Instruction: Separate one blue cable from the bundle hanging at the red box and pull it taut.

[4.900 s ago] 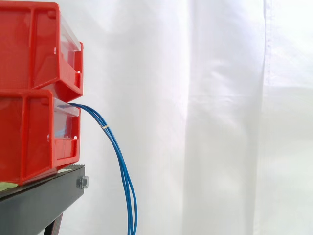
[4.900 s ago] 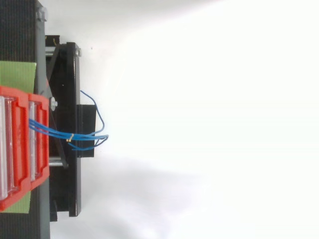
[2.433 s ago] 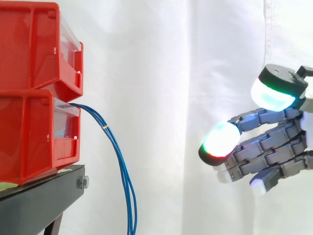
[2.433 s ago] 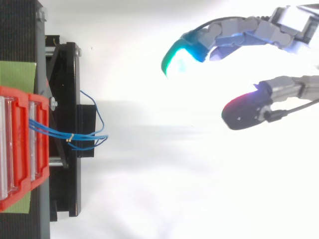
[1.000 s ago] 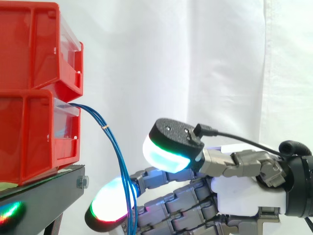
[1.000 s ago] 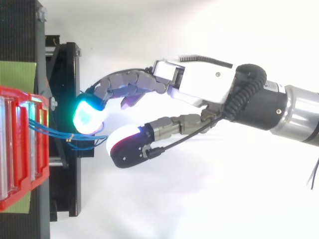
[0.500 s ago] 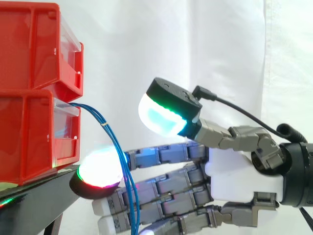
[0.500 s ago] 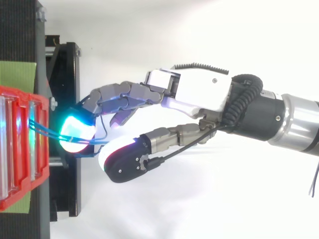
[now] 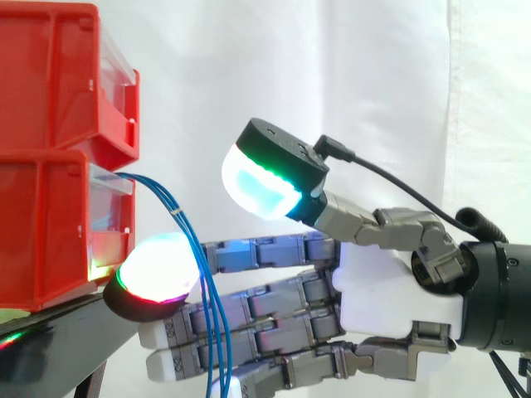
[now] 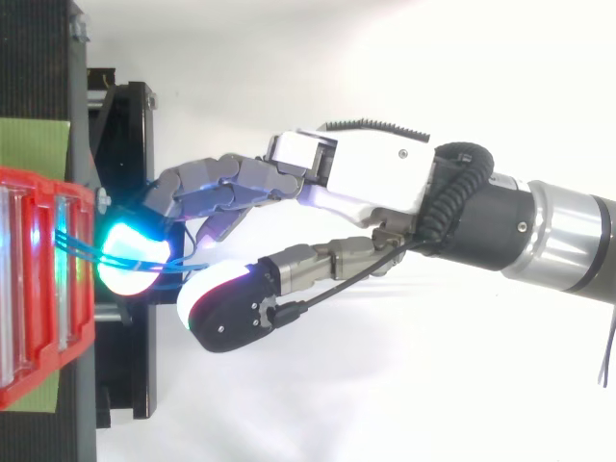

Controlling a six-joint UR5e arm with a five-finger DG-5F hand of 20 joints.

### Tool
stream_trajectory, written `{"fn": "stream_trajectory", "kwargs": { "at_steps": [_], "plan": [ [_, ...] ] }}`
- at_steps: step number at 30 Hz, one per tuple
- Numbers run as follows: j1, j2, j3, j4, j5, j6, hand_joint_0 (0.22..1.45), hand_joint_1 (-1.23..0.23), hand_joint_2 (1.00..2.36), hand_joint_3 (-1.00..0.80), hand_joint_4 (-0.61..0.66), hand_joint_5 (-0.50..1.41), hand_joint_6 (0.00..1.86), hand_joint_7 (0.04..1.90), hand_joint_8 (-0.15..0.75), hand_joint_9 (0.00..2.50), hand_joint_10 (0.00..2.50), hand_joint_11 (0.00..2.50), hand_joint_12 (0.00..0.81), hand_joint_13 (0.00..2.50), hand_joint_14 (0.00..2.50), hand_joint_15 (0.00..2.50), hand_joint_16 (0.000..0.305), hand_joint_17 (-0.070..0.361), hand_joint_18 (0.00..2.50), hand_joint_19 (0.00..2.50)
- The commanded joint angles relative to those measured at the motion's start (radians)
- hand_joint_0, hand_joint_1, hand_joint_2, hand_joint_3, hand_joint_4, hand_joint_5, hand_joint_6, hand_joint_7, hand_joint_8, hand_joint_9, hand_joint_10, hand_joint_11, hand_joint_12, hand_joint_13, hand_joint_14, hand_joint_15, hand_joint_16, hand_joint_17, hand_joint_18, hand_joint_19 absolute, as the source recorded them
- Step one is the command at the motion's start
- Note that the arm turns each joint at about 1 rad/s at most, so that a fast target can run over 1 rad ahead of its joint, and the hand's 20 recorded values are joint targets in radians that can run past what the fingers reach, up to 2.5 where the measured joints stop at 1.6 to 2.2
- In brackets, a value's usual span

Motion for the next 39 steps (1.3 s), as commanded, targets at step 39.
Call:
{"fn": "stream_trajectory", "kwargs": {
  "at_steps": [39],
  "plan": [
    [-0.006, 0.0, 0.012, -0.083, -0.018, 0.013, 0.6, -0.57, 1.01, -0.44, 0.26, -0.15, 0.5, 0.94, 0.241, 0.68, 0.01, 0.23, 0.299, 0.5, 0.01, 0.19, 0.041, 0.093, 0.6, 0.63]
  ]
}}
